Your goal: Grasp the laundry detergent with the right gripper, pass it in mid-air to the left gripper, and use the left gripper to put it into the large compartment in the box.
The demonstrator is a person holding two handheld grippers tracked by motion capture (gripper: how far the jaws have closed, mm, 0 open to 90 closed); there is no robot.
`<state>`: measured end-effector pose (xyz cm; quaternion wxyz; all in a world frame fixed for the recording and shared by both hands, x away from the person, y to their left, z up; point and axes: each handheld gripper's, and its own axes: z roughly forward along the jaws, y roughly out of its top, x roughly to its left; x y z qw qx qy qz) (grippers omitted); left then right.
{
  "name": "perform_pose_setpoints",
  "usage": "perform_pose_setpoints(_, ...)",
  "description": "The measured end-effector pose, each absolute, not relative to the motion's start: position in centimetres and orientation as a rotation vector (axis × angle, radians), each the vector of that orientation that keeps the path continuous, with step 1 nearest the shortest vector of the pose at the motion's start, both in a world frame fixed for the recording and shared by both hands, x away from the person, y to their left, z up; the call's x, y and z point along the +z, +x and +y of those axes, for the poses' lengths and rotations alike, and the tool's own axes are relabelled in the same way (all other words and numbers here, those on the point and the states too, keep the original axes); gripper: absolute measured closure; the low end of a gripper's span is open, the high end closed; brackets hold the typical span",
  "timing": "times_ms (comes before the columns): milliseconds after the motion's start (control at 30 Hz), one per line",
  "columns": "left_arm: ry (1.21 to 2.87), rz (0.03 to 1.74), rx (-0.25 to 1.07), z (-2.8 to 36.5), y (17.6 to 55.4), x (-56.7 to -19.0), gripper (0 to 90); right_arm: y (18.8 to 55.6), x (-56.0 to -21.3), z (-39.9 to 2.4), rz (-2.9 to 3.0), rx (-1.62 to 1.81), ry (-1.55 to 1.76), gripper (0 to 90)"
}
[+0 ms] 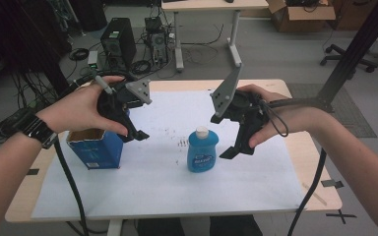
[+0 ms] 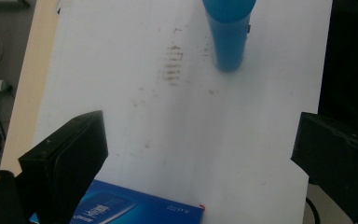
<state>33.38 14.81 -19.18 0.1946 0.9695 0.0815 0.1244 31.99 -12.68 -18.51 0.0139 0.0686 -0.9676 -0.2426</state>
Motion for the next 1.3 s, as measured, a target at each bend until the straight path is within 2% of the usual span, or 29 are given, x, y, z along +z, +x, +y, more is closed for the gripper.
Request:
perform_pose_setpoints(633,2.697,0.254,0.353,15.4,33.4,-19.0,3.5,34.8,-17.8,-14.8,-2.986,-0.947,0.197,2.9)
perform_pose_setpoints(1300,2.682,0.287,0.36,15.5,32.9,-19.5,3.5,39.3,-21.6,-19.4,-2.881,-1.234,0.065,2.4)
